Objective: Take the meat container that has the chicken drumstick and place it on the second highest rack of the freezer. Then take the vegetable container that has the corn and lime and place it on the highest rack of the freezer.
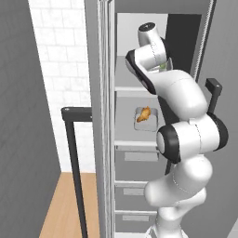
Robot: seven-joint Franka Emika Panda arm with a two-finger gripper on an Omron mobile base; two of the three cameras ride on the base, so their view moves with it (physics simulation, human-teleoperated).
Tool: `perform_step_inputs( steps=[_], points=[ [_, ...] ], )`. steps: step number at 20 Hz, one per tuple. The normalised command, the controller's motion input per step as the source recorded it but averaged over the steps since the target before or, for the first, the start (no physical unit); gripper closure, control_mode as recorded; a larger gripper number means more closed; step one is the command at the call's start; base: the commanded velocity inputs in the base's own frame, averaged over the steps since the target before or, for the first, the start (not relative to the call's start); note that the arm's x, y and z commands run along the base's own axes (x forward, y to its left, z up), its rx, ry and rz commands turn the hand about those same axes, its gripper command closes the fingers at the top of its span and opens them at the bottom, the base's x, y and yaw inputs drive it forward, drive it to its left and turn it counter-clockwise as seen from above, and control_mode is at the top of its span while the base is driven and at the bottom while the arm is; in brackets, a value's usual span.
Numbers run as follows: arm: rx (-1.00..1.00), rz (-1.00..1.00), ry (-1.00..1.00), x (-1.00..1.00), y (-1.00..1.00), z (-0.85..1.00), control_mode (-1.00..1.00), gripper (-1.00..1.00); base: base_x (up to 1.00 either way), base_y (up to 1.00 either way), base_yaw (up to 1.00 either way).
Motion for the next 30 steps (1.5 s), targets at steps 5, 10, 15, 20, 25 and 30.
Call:
perform_step_inputs(
  steps=[5,10,15,20,25,30],
  points=[
    [0.0,0.0,0.0,0.0,0.0,0.0,-1.0,1.0,0.0,0.0,0.0],
    [0.0,0.0,0.0,0.0,0.0,0.0,-1.0,-1.0,0.0,0.0,0.0],
    [0.0,0.0,0.0,0.0,0.0,0.0,-1.0,-1.0,0.0,0.0,0.0],
    [0.02,-0.01,-0.03,-0.18,-0.1,0.0,-1.0,-1.0,0.0,0.0,0.0],
    [0.06,0.0,-0.37,-0.98,-0.19,0.0,-1.0,-1.0,0.0,0.0,0.0],
    [0.0,0.0,-0.45,-0.64,0.0,0.0,-1.0,-1.0,0.0,0.0,0.0]
  ],
)
